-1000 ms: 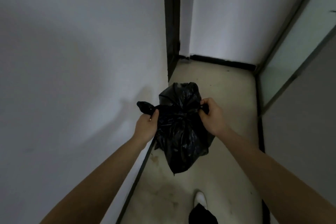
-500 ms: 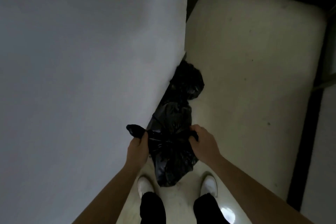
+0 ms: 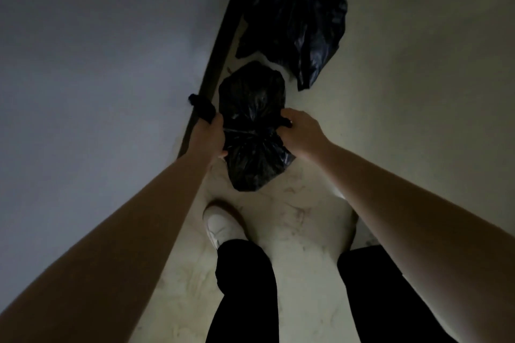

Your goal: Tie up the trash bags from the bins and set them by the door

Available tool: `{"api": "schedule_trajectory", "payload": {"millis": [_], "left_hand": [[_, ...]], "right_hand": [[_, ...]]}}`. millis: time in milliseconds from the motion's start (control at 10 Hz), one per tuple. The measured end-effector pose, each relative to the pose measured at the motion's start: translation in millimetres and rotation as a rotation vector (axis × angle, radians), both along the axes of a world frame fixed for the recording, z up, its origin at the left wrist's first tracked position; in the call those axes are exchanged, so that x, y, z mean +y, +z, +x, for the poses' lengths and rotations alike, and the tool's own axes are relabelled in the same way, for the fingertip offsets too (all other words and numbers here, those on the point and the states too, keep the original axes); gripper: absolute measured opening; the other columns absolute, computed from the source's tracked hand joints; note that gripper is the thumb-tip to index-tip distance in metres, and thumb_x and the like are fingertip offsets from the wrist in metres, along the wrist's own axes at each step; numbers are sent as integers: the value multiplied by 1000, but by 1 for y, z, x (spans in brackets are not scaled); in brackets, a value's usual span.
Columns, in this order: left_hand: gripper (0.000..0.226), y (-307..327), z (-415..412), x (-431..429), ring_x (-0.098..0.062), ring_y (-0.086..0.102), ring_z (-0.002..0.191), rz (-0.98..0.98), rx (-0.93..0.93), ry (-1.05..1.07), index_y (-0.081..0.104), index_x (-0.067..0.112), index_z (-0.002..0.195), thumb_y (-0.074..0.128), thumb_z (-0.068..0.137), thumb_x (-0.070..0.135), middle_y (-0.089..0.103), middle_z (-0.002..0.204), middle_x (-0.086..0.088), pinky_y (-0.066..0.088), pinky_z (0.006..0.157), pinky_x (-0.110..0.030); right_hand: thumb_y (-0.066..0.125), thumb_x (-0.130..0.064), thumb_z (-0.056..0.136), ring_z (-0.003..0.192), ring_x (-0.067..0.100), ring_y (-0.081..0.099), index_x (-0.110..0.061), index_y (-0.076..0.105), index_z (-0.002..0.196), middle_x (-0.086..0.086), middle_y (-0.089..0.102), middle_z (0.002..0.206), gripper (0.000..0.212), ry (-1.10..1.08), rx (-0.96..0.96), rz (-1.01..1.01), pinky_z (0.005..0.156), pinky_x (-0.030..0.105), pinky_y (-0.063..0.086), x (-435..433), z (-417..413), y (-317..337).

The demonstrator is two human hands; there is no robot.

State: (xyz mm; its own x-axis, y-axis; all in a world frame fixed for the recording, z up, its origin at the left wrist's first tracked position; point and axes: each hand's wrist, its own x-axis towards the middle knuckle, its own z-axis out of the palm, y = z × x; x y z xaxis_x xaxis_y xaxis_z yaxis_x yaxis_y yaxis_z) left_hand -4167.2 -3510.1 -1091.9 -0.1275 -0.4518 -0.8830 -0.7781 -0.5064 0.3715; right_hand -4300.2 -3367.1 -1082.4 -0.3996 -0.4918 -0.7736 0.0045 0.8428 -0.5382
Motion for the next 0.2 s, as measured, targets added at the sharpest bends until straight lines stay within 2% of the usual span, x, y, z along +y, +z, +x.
{"api": "schedule_trajectory", "payload": {"millis": [100,200], "left_hand": [[42,-23,13,10,-32,62,107,-26,-61,-194,51,16,137,49,102,40,64,115,-11,53,94,-45],[55,-11,25,21,-33,53,125,-133,-130,-347,38,10,149,46,103,40,55,139,-15,40,93,-31]], "right_hand": [[45,-4,98,116,33,55,-10,50,139,13,60,122,41,101,-104,16,89,33,47,9,10,-16],[45,-6,97,117,29,53,-19,36,151,11,55,128,56,57,-48,-51,88,26,41,17,10,-7]]}}
